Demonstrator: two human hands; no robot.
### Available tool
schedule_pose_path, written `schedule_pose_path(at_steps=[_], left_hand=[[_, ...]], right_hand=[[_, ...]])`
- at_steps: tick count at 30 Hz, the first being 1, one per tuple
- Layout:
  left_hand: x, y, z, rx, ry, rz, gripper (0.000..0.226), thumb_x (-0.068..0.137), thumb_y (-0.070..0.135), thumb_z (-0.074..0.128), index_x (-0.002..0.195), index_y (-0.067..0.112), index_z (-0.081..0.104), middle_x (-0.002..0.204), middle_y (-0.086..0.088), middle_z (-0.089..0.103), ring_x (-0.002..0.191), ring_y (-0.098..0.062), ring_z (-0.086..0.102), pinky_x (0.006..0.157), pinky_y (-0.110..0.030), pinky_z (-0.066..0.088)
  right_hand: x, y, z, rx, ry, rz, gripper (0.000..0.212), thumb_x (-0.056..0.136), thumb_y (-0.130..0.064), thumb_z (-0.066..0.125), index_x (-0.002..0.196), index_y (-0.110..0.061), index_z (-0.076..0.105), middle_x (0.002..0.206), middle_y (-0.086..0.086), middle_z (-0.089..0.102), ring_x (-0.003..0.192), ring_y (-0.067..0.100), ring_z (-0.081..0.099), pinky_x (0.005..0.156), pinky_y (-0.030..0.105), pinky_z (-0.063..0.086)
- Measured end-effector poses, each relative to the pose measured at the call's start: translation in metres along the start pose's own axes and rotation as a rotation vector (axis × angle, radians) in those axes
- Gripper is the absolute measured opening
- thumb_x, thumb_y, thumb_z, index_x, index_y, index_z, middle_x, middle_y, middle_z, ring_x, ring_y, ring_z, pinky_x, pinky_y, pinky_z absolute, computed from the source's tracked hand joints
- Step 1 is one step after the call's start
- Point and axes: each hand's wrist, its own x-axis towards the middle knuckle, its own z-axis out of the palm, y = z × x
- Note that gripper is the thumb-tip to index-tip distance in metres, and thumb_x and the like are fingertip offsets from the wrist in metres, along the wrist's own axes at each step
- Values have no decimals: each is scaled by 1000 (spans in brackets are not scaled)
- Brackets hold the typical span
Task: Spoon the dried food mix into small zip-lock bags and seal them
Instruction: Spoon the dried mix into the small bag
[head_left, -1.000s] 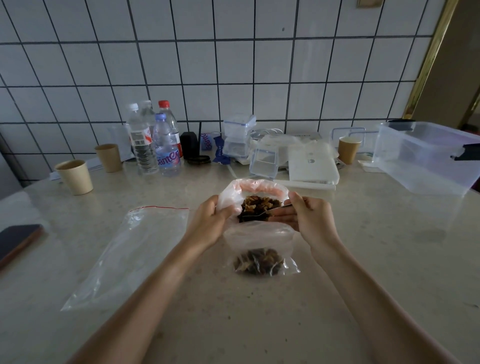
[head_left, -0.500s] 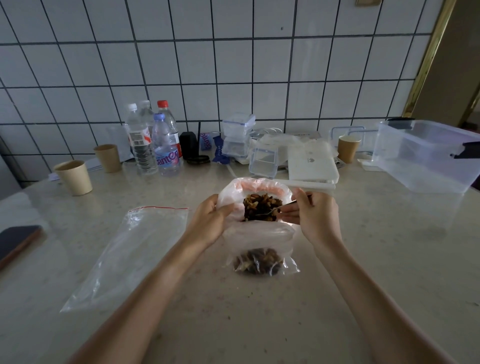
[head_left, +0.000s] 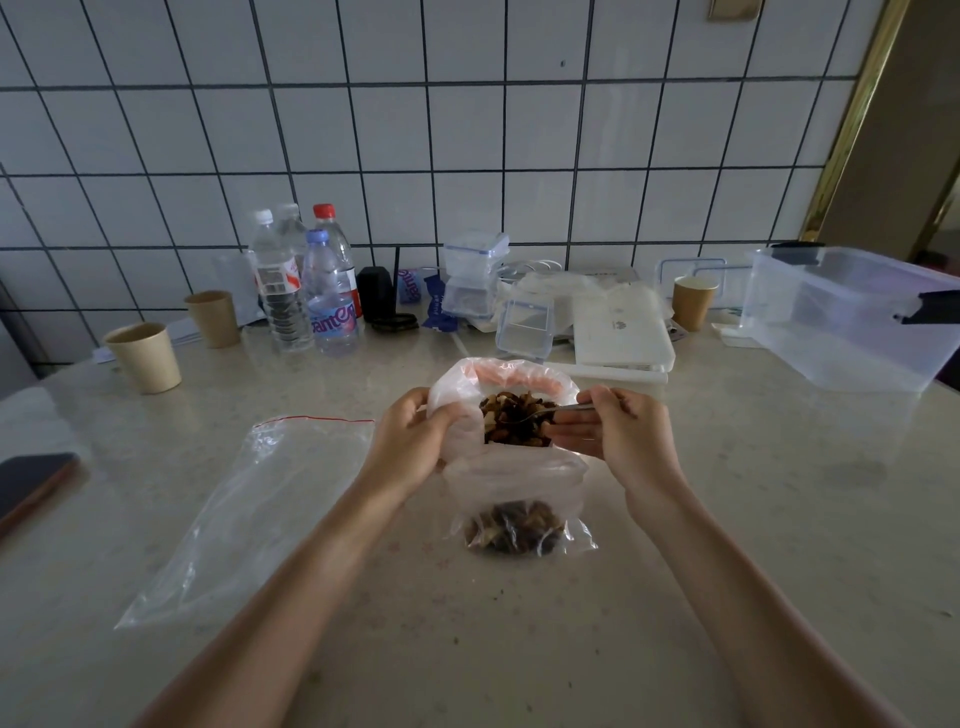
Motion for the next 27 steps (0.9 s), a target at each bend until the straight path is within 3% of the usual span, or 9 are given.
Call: schedule_pose_path(at_steps=[3, 7, 13, 15, 18, 20, 23, 27], left_hand=[[3, -2, -3, 25, 23, 50, 21, 98, 32, 68, 116, 23, 67, 102, 0, 78, 84, -12, 77, 61, -27, 60], [6, -5, -6, 83, 78, 96, 18, 94, 31, 74, 111, 26, 68, 103, 2, 78, 91, -14, 76, 73, -39, 66], [4, -1, -17, 244, 166, 244, 40, 82, 41, 85, 113, 23, 68, 109, 14, 72, 102, -4, 68, 89, -30, 55], [1, 4, -20, 287, 196, 303, 34, 85, 41, 83, 110, 23, 69, 108, 17, 71, 103, 0, 66, 90, -27, 53], [-4, 13, -23, 436, 221, 402, 22, 88, 40, 80, 101, 24, 71, 100, 15, 71, 96, 2, 65, 81, -19, 49], [-11, 18, -26, 540, 199, 444, 17, 89, 42, 77, 89, 26, 71, 87, 13, 72, 82, 0, 66, 71, -18, 47], [-27, 18, -32, 638, 51, 340, 37, 94, 57, 63, 74, 27, 70, 66, 13, 72, 63, 0, 67, 66, -27, 53], [-45, 13, -26, 712, -119, 145, 58, 100, 65, 44, 72, 22, 72, 65, 14, 74, 57, -2, 69, 67, -28, 49]], right_hand=[[-1, -2, -1, 27, 14, 11, 30, 110, -12, 42, 96, 4, 64, 76, 18, 77, 70, 33, 78, 54, 30, 61], [-1, -3, -2, -25, 26, -3, 33, 111, -13, 40, 94, 1, 64, 83, 22, 76, 70, 33, 77, 57, 35, 62], [-1, -11, -6, -6, 17, -48, 34, 112, -18, 40, 96, 1, 63, 78, 16, 78, 70, 35, 77, 59, 38, 64], [-2, -15, -7, 22, 9, -57, 35, 112, -19, 39, 97, 2, 63, 77, 15, 77, 69, 34, 77, 57, 37, 64], [-5, -21, -10, 64, -7, -76, 36, 112, -22, 40, 97, 0, 63, 79, 18, 77, 69, 36, 77, 54, 36, 62], [-7, -26, -12, 96, -32, -85, 38, 113, -23, 39, 96, 1, 64, 78, 20, 76, 68, 37, 76, 52, 36, 61], [-10, -33, -11, 143, -76, -103, 40, 113, -23, 40, 93, 2, 63, 71, 20, 73, 60, 37, 73, 50, 37, 60], [-15, -38, -12, 117, -132, -116, 41, 113, -24, 39, 89, 0, 62, 66, 19, 71, 56, 38, 70, 49, 38, 59]])
